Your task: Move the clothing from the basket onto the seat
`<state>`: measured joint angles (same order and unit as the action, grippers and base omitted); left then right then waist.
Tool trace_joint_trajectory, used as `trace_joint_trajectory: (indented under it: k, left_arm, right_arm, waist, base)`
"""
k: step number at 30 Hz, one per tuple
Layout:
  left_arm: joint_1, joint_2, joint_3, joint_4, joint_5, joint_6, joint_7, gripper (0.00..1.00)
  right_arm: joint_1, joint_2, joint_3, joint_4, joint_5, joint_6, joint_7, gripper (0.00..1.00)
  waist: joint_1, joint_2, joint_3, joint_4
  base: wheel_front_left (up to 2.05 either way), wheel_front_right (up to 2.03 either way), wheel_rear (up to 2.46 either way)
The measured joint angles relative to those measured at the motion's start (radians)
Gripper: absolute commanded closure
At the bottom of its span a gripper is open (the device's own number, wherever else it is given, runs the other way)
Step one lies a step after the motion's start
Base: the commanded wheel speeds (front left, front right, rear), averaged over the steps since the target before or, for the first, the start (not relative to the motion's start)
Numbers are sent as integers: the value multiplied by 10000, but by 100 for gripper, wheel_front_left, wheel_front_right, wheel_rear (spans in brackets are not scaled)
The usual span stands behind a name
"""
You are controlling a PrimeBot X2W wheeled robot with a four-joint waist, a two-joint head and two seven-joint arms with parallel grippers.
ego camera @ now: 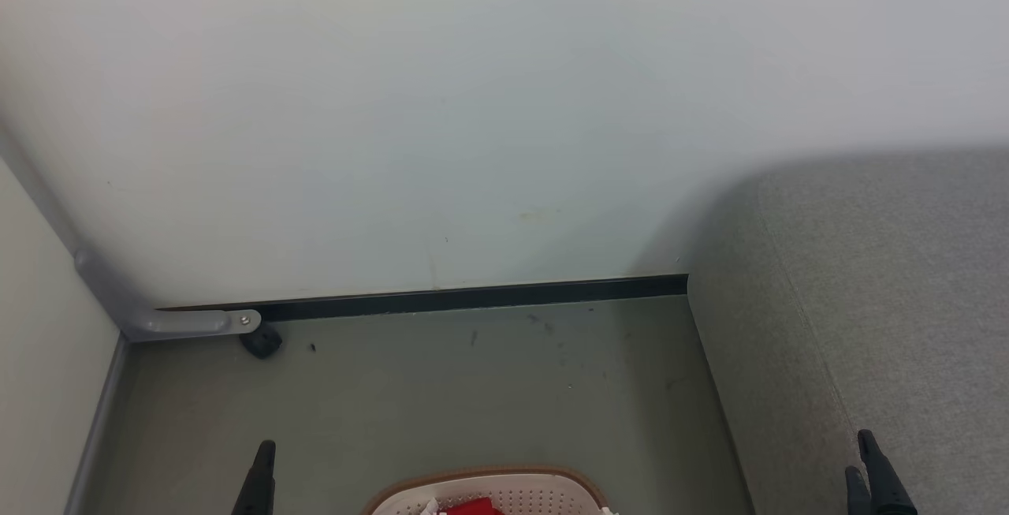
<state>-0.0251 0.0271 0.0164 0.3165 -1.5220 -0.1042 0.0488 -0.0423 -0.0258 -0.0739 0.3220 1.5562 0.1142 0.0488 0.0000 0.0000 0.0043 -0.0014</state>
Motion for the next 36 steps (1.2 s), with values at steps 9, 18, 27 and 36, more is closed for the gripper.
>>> trace_joint_trajectory:
  k: [9,18,27,36]
  left_arm:
    - [-52,90,-412,-217,1522,357,-339,0]
    - [-82,318,-909,-479,3212,665,-646,0]
    - [-126,497,-1308,-698,5091,932,-963,0]
    - [-128,642,-1580,-878,6920,1147,-1306,0]
  right_arm:
    - [-2,-8,420,-288,-1549,-360,-339,0]
    - [-47,-117,1087,-575,-3290,-692,-663,0]
    - [-75,-313,1712,-750,-4941,-936,-972,0]
    - [-105,-497,2366,-846,-6571,-1162,-1312,0]
  waist:
    - [0,0,21,-7]
    - [1,0,53,-32]
    - [1,0,72,-51]
    - [0,0,59,-66]
  base:
    - [0,0,0]
    - [0,0,0]
    - [0,0,0]
    - [0,0,0]
